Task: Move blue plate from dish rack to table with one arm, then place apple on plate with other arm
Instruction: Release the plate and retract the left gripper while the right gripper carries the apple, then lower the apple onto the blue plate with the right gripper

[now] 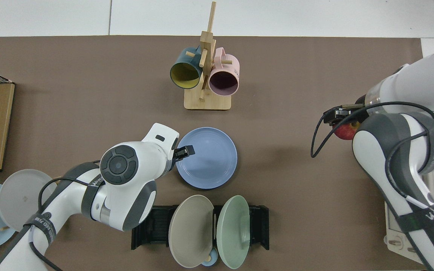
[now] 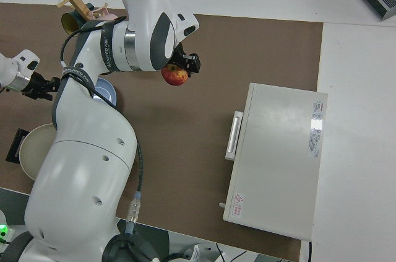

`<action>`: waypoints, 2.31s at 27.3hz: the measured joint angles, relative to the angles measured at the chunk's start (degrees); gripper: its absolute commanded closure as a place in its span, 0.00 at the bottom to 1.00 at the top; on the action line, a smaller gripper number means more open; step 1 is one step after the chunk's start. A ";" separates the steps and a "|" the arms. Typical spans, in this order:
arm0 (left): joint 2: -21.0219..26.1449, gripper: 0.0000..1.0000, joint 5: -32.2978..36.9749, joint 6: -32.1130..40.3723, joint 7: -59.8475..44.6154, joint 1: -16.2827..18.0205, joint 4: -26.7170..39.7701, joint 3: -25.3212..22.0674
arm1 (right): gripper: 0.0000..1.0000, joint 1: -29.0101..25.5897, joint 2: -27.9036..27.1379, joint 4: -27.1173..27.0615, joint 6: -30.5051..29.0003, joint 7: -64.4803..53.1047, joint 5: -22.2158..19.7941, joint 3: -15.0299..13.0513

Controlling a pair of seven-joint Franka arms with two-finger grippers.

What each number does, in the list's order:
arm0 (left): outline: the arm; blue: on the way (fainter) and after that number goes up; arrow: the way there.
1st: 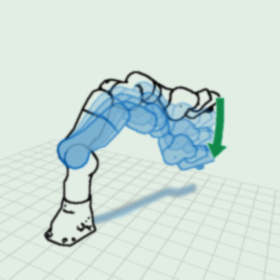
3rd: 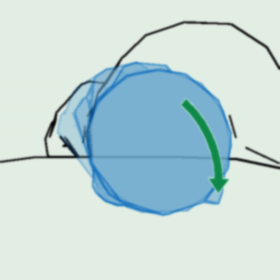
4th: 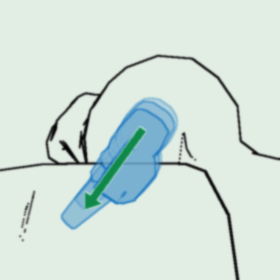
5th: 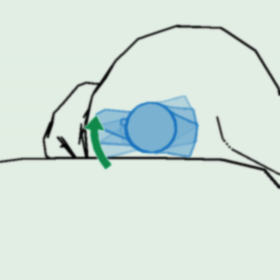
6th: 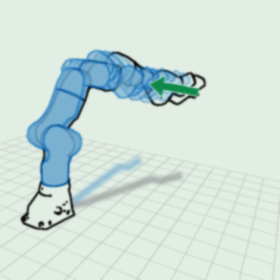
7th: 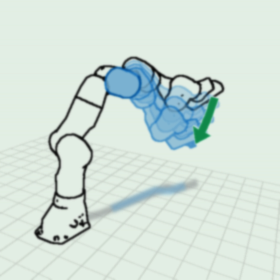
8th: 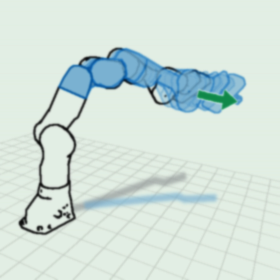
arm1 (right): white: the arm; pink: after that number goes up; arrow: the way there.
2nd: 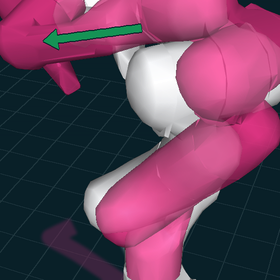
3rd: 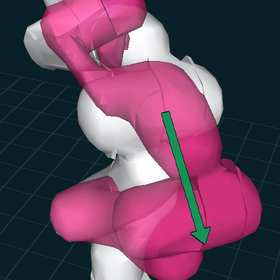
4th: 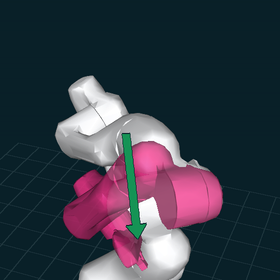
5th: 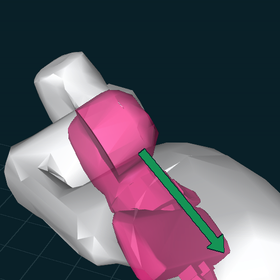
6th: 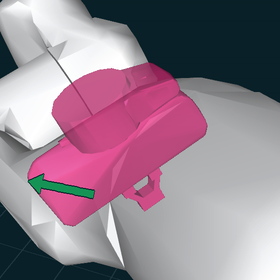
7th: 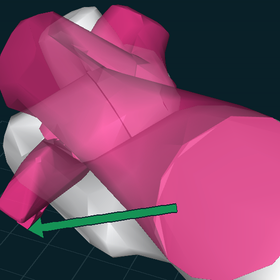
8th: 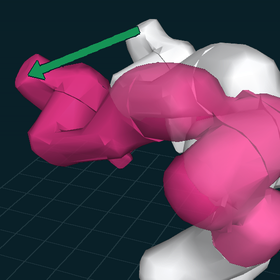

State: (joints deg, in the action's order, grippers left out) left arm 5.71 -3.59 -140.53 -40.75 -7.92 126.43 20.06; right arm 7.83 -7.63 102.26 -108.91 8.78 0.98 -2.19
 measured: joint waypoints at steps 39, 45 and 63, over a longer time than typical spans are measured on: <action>-12.19 0.00 4.32 43.40 36.90 2.91 -22.39 -22.17 | 1.00 24.69 -6.28 0.63 -10.03 36.94 2.97 0.48; -12.24 0.00 4.26 41.88 36.95 2.96 -22.39 -22.08 | 1.00 27.65 -10.21 0.69 -14.11 41.08 3.33 0.48; -12.03 0.00 4.13 41.04 37.03 2.92 -22.39 -21.51 | 0.55 31.83 -18.11 0.73 -21.62 46.30 3.73 0.37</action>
State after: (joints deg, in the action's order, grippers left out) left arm -6.32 0.55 -99.49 -3.72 -5.01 104.05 -1.44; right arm 39.66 -25.73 102.98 -130.53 55.08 4.71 -1.82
